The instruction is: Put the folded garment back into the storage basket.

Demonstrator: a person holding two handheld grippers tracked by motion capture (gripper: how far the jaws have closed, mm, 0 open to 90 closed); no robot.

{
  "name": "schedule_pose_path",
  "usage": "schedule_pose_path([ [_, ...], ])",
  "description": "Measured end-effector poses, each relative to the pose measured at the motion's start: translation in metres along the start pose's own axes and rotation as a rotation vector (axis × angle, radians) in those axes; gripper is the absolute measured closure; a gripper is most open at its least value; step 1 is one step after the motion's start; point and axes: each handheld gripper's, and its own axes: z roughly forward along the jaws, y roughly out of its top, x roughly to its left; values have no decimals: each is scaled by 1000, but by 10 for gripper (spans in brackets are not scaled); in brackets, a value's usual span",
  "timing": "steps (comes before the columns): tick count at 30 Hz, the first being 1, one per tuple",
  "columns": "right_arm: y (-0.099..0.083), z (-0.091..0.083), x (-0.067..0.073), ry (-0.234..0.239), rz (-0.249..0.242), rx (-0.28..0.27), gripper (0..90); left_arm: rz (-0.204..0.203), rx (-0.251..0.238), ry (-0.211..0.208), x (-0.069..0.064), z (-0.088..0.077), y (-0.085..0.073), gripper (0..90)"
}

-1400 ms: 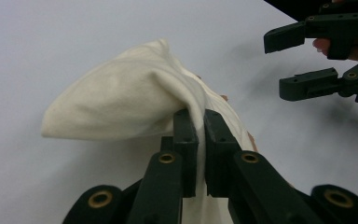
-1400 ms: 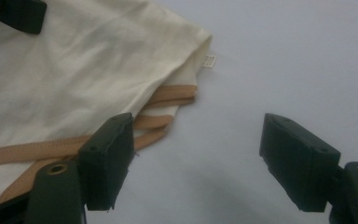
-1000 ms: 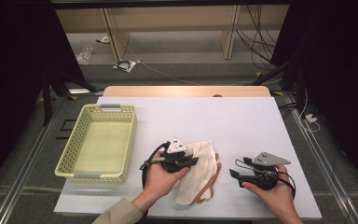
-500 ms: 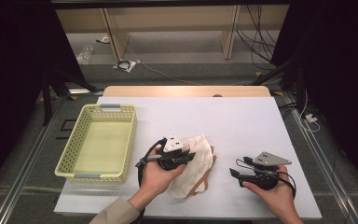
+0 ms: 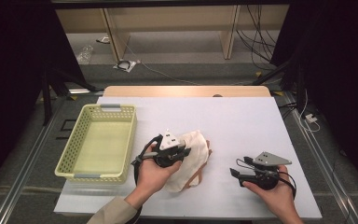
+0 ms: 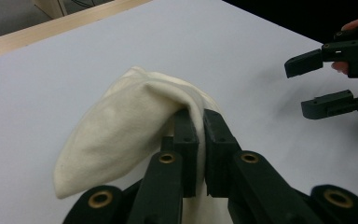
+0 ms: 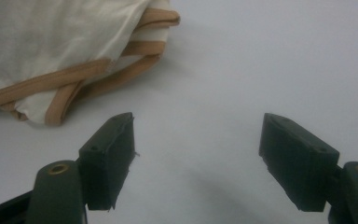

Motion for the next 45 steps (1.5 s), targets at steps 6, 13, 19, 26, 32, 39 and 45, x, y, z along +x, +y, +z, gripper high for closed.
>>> schedule_pose_path([
  [6,0,0,0,-3,-2,4,273,1,-6,7,2,-3,2,845],
  [13,0,0,0,-4,-2,3,274,-4,-13,15,4,-6,4,845],
  [19,0,0,0,-4,0,2,274,-9,-20,23,7,-8,5,845],
  [26,0,0,0,-4,1,2,274,-11,-24,31,9,-10,5,845],
  [32,0,0,0,-4,1,2,274,-12,-26,34,11,-12,6,845],
  [39,0,0,0,-4,-1,1,274,-16,-31,41,14,-15,7,846],
  [45,0,0,0,-5,0,1,273,-18,-35,47,16,-17,8,846],
])
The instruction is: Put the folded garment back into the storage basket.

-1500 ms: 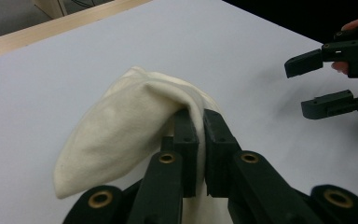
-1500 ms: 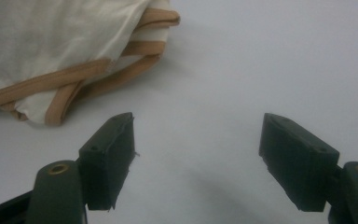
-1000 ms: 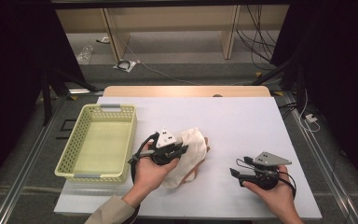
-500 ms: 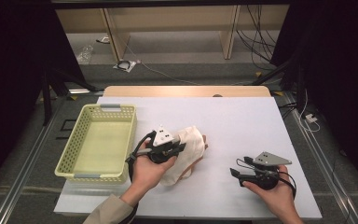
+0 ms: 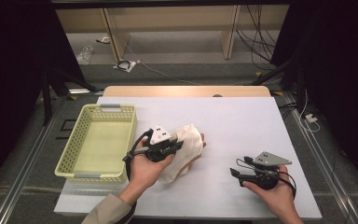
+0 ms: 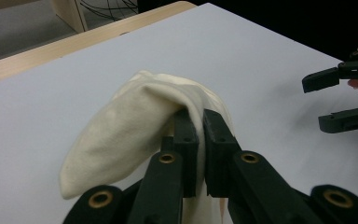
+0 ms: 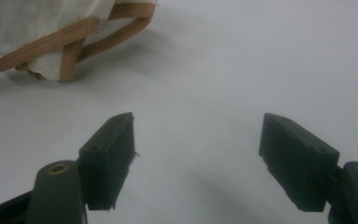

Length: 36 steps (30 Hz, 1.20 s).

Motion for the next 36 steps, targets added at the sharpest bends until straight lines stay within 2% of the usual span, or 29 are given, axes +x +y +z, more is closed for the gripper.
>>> schedule_pose_path([
  [36,0,0,0,-1,0,-2,273,-6,-30,28,10,-11,6,846],
])
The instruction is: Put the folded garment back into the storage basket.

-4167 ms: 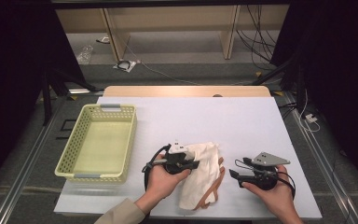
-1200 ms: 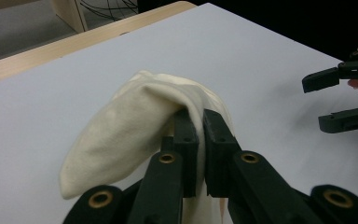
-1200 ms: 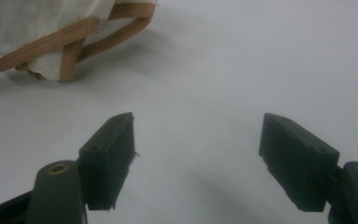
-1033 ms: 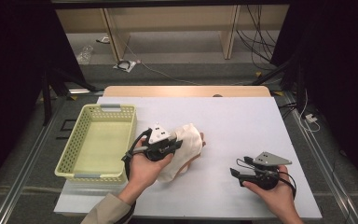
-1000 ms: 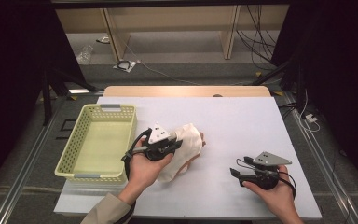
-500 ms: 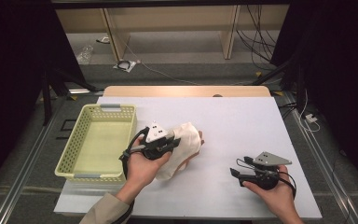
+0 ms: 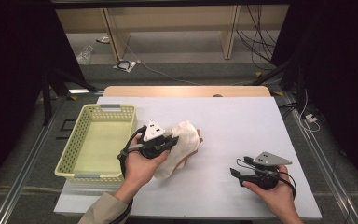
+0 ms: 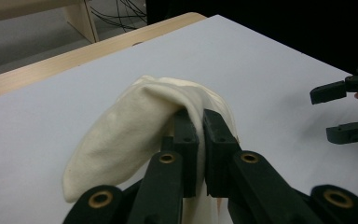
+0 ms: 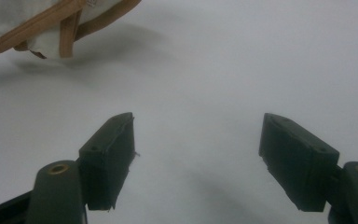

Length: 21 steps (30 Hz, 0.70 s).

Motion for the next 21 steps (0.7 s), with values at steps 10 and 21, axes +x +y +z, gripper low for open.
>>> schedule_pose_path([
  [10,0,0,0,-1,-1,-1,273,1,-6,10,3,-2,1,846],
  [21,0,-1,0,-5,-2,7,273,1,-16,20,5,-6,3,846],
])
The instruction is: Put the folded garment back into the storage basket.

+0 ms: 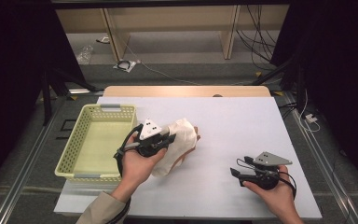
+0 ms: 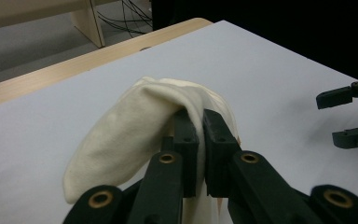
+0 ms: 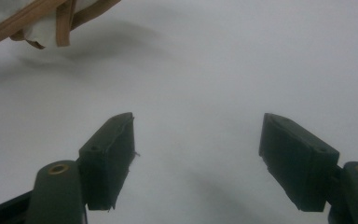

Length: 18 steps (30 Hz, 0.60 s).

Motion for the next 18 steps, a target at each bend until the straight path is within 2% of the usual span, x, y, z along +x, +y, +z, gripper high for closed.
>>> schedule_pose_path([
  [18,0,1,0,2,1,-5,273,-3,-4,4,2,-2,1,846],
])
